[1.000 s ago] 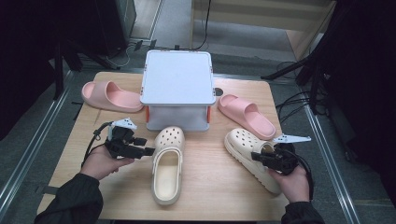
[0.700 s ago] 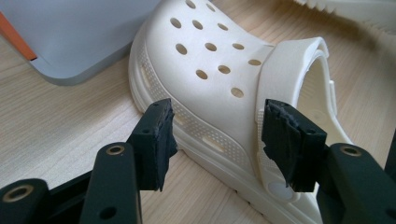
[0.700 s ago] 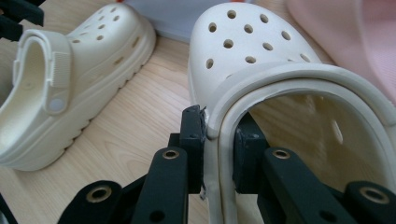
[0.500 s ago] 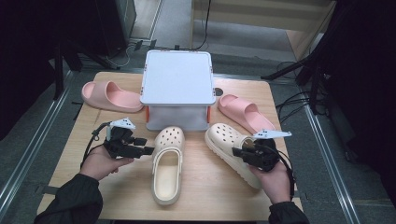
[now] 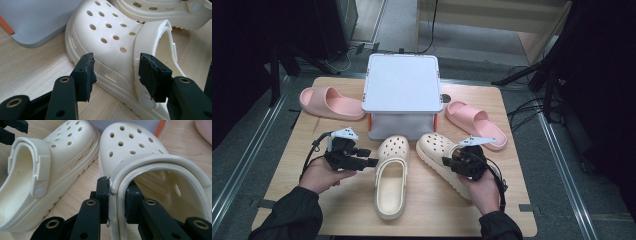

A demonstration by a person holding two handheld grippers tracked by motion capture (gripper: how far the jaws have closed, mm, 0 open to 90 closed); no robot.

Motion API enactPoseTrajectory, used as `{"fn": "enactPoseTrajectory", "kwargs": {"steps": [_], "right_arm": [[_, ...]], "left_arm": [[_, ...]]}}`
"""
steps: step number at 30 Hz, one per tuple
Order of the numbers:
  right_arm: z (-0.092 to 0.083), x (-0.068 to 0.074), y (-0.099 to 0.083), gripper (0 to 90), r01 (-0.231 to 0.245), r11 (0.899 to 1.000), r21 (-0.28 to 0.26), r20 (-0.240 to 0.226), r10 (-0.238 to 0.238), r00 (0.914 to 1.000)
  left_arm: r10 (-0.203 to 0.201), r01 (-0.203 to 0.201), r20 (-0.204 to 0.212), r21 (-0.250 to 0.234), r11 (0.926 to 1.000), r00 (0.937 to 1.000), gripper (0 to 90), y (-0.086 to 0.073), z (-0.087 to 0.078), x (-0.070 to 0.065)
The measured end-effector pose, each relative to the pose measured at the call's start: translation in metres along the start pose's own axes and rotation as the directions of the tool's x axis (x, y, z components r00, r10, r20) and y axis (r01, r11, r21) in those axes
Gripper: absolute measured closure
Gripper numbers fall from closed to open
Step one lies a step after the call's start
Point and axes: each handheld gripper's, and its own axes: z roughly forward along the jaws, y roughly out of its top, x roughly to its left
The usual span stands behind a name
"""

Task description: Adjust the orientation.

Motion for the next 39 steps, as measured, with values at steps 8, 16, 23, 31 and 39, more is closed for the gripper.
{"fn": "enactPoseTrajectory", "kwargs": {"steps": [8, 16, 23, 31, 39], "right_arm": [[0.014, 0.011, 0.003, 77.5, 0.014, 1.000, 0.000, 0.015, -0.014, 0.9998], [0.024, 0.024, 0.002, 74.8, 0.024, 1.000, 0.012, 0.024, -0.025, 0.9994], [0.035, 0.036, 0.001, 68.6, 0.046, 0.999, 0.024, -0.009, -0.045, 0.9989], [0.012, 0.026, -0.001, 61.1, 0.037, 0.999, 0.000, -0.076, -0.037, 0.9964], [-0.022, 0.007, -0.007, 76.6, 0.071, 0.994, -0.078, -0.072, -0.076, 0.9945]], "left_arm": [[0.004, -0.004, -0.005, -0.004, 1.0000, 1.0000, 46.4, -0.001, 0.000, -0.001], [0.030, -0.030, -0.013, 0.000, 0.9996, 0.9995, 48.2, -0.003, 0.000, -0.003], [0.023, -0.023, -0.011, -0.003, 0.9997, 0.9997, 46.6, -0.005, -0.002, -0.002], [0.019, -0.020, -0.015, -0.017, 0.9997, 0.9997, 48.7, -0.006, -0.005, -0.002], [0.020, -0.020, -0.010, -0.033, 0.9992, 0.9998, 56.7, -0.008, -0.003, -0.003]]}}
